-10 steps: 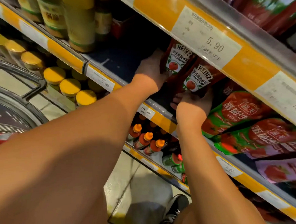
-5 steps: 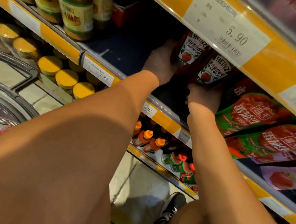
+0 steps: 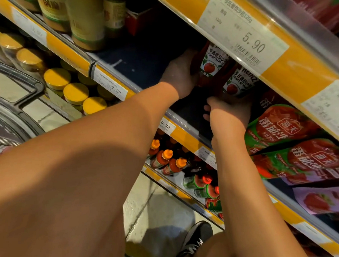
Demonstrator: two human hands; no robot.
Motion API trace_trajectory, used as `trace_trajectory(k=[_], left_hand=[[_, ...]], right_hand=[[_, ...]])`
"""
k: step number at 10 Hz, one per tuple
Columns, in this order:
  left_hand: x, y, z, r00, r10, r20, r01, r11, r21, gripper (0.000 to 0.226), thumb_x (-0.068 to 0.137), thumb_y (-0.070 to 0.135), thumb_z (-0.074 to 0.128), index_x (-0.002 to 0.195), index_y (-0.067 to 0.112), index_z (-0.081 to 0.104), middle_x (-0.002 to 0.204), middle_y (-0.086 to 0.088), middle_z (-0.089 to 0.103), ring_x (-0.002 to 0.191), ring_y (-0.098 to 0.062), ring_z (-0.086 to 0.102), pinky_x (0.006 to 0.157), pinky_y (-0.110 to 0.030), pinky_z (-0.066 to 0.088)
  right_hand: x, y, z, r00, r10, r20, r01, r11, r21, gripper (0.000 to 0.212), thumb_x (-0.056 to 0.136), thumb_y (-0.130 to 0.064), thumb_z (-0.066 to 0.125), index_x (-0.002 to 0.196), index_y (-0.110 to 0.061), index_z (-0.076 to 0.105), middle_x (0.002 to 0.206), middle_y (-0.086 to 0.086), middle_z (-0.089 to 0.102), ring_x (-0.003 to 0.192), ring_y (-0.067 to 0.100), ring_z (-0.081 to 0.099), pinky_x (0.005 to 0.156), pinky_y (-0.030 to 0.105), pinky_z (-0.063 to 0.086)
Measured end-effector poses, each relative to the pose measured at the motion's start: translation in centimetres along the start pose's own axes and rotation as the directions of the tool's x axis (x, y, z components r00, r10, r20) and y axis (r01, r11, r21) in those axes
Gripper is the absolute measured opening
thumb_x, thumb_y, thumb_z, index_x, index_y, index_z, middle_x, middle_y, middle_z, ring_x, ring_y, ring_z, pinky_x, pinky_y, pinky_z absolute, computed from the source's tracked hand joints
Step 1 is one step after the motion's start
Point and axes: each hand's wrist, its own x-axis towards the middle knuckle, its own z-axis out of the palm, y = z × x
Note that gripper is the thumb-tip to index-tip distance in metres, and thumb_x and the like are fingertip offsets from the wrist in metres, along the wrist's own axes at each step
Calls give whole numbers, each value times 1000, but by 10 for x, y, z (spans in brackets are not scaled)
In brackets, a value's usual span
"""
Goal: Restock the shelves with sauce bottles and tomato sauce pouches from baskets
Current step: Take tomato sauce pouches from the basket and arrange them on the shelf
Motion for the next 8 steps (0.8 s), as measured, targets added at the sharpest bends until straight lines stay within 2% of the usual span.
trace_trajectory(k=[1, 2, 3, 4, 5, 6, 7, 8], left_hand=[[-1, 3, 0, 1000, -5, 6, 5, 1000, 5, 58, 99, 19, 67, 152, 19, 44, 146, -2, 58, 135, -16, 54, 94, -12, 35], [-2, 6, -1, 1000, -11, 19, 10, 1000, 25, 58, 99, 18, 66, 153, 17, 43, 147, -4, 57, 136, -18, 53, 94, -13, 34], [-3, 9, -6, 999, -34, 25, 33, 998, 57, 59, 99, 20, 67, 153, 16, 43, 148, -6, 56, 137, -21, 52, 97, -17, 35], [-5, 11, -16, 998, -61, -11, 62, 991, 118, 58, 97, 22, 68, 150, 16, 46, 147, -7, 57, 136, -25, 53, 102, -25, 40], [-13, 9, -30, 994, -106, -14, 107, 969, 224, 56, 96, 26, 69, 147, 17, 50, 143, -8, 59, 131, -27, 57, 101, -29, 45], [-31, 9, -49, 988, -151, -16, 151, 970, 189, 45, 94, 29, 72, 136, 16, 61, 134, -6, 65, 121, -24, 63, 93, -24, 46], [-60, 18, -70, 982, -187, 8, 184, 974, 132, 35, 92, 30, 76, 124, 18, 69, 124, -4, 69, 113, -20, 65, 97, -31, 52], [-94, 29, -94, 978, -196, 76, 181, 968, 176, 32, 93, 29, 74, 122, 21, 68, 121, -2, 68, 113, -19, 65, 95, -36, 54]], right_hand=[[-5, 0, -4, 999, 44, 27, -43, 999, -19, 107, 42, -54, 67, 142, -18, 56, 125, 4, 70, 111, 22, 71, 94, 47, 60], [-14, -5, -3, 998, 36, 42, -34, 999, -33, 90, 58, -39, 74, 143, -17, 55, 121, 5, 72, 106, 23, 73, 89, 44, 62], [-25, -6, 0, 1000, -2, 12, 3, 996, -89, 87, 64, -34, 72, 147, -20, 49, 123, 6, 71, 101, 23, 74, 84, 41, 63], [-43, -11, 0, 991, -131, 36, 134, 986, -98, 95, 77, -21, 73, 158, -33, 25, 134, 3, 59, 103, 26, 71, 85, 46, 63], [-53, -11, -2, 973, -211, 96, 221, 969, -110, 79, 86, -10, 72, 154, -26, 38, 138, 1, 53, 103, 17, 66, 90, 41, 59], [-62, -15, -5, 959, -237, 154, 256, 960, -116, 61, 87, -12, 70, 144, -23, 51, 134, -1, 52, 116, 12, 58, 92, 34, 54], [-72, -14, -10, 943, -249, 221, 286, 946, -155, 53, 91, -16, 68, 141, -24, 52, 132, 0, 51, 111, 8, 48, 88, 28, 44], [-84, -15, -13, 920, -271, 283, 334, 919, -208, 52, 94, -20, 67, 142, -27, 50, 137, 0, 50, 98, 2, 47, 82, 21, 39]])
